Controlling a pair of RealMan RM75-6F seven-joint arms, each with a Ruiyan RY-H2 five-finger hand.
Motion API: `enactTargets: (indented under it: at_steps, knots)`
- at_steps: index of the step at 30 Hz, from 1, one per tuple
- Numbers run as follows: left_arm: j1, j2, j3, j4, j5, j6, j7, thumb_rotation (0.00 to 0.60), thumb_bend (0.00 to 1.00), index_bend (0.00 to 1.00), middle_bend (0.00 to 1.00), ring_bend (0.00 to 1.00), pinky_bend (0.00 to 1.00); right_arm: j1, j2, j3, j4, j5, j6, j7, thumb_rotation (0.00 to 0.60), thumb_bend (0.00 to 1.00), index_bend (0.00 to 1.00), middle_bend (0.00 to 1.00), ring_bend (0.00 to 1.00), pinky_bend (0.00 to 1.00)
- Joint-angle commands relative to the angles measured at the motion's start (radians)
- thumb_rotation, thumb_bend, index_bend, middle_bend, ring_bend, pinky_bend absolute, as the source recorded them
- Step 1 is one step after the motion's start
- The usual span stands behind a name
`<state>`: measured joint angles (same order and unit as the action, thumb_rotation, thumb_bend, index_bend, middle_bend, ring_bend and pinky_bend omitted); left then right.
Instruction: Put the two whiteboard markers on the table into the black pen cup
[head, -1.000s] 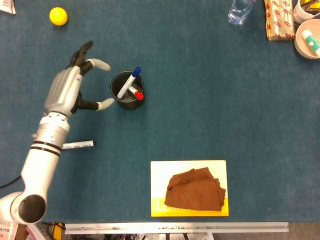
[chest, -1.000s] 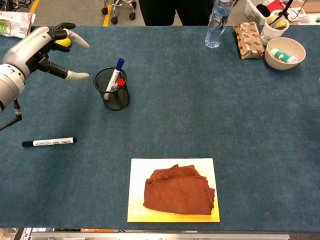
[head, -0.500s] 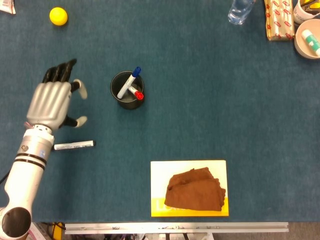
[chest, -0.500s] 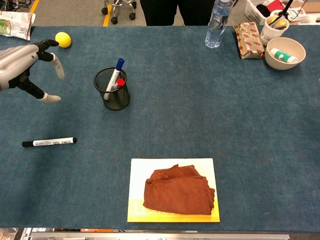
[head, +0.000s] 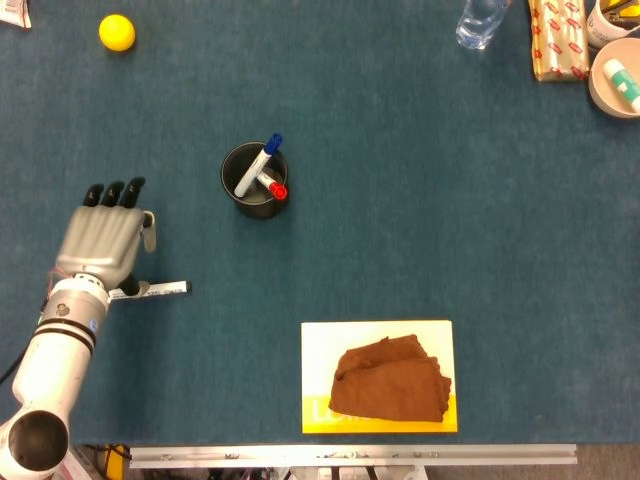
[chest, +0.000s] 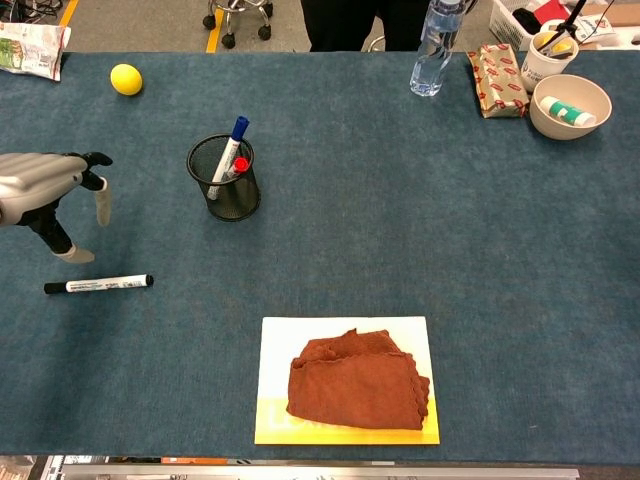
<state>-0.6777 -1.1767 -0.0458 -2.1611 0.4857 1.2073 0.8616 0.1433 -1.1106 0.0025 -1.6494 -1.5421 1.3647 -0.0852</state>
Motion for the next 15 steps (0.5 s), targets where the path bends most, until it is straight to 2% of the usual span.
enactTargets:
  at_steps: [1,10,15]
  knots:
    - [-0.006,-0.009,0.014,-0.001,-0.004,0.000,-0.010,0.600,0.17,0.47,0.00,0.00,0.00,0.000,0.000,0.000,0.000,0.000,0.000,0.000,0.600,0.00,0.40,0.36,0.27,0.40]
    - [0.025,-0.056,0.074,0.046,0.091,-0.005,-0.077,0.600,0.17,0.47,0.00,0.00,0.00,-0.001,0.001,-0.001,-0.002,-0.003,0.004,0.001,0.600,0.00,0.40,0.36,0.27,0.40]
    - [0.045,-0.094,0.088,0.093,0.141,-0.005,-0.122,0.600,0.17,0.41,0.00,0.00,0.00,0.000,0.001,0.000,-0.002,-0.002,0.002,0.001,0.600,0.00,0.40,0.36,0.27,0.40]
